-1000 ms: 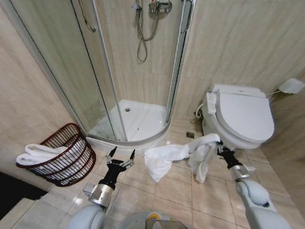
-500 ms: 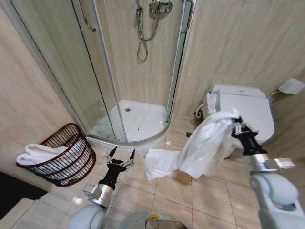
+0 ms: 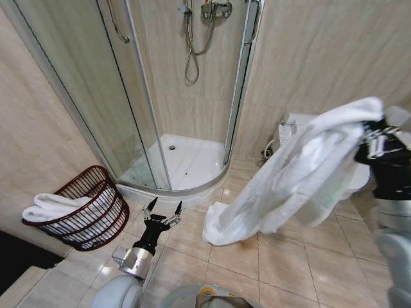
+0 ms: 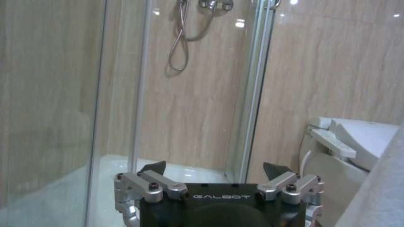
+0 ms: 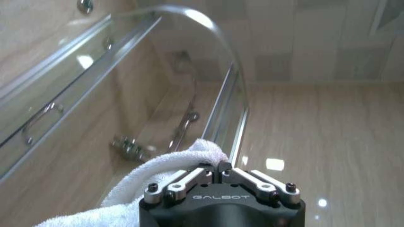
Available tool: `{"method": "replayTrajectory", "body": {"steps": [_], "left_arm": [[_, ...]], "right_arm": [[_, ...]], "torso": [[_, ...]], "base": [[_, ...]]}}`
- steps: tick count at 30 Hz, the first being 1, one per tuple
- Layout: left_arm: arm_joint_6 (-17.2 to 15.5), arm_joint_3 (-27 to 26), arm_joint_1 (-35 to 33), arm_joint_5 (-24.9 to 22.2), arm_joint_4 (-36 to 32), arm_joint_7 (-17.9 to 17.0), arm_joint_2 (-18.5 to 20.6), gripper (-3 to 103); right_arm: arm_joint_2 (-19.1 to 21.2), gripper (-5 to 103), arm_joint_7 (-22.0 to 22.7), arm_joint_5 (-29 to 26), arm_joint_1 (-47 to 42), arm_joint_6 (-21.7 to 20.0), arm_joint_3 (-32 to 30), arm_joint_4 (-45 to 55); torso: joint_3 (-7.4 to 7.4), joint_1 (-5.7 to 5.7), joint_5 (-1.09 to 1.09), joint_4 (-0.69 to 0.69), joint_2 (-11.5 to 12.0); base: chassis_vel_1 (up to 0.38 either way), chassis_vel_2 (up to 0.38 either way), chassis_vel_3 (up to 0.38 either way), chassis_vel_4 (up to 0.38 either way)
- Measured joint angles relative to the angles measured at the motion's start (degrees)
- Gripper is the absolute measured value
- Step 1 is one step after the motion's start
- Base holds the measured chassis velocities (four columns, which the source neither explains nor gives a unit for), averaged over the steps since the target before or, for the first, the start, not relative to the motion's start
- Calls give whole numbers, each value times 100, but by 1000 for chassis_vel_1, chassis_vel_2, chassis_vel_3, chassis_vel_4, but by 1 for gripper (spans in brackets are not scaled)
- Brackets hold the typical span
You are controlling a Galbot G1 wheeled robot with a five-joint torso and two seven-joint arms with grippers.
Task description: Discard the used towel into the hamper.
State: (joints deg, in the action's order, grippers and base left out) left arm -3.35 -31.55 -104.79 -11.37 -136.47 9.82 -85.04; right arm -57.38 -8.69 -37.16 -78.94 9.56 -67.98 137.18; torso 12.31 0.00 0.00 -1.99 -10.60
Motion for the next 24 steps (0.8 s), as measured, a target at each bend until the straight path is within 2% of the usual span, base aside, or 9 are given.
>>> {"method": "replayTrajectory", "body": {"steps": [4, 14, 24], "left_arm": [[0, 0, 0, 0, 0, 0, 0, 100], [0, 0, 0, 0, 0, 0, 0, 100], [0, 0, 0, 0, 0, 0, 0, 100]], "right_arm": [[25, 2, 85, -208, -29, 109, -132, 117], [21, 2, 239, -246, -169, 146, -322, 199], [108, 2, 427, -556, -235, 235, -672, 332]], "torso": [[0, 0, 0, 0, 0], [23, 3, 0, 0, -31], [193, 93, -1, 0, -289]], "base": [[0, 0, 0, 0], [0, 0, 0, 0], [0, 0, 0, 0]]}}
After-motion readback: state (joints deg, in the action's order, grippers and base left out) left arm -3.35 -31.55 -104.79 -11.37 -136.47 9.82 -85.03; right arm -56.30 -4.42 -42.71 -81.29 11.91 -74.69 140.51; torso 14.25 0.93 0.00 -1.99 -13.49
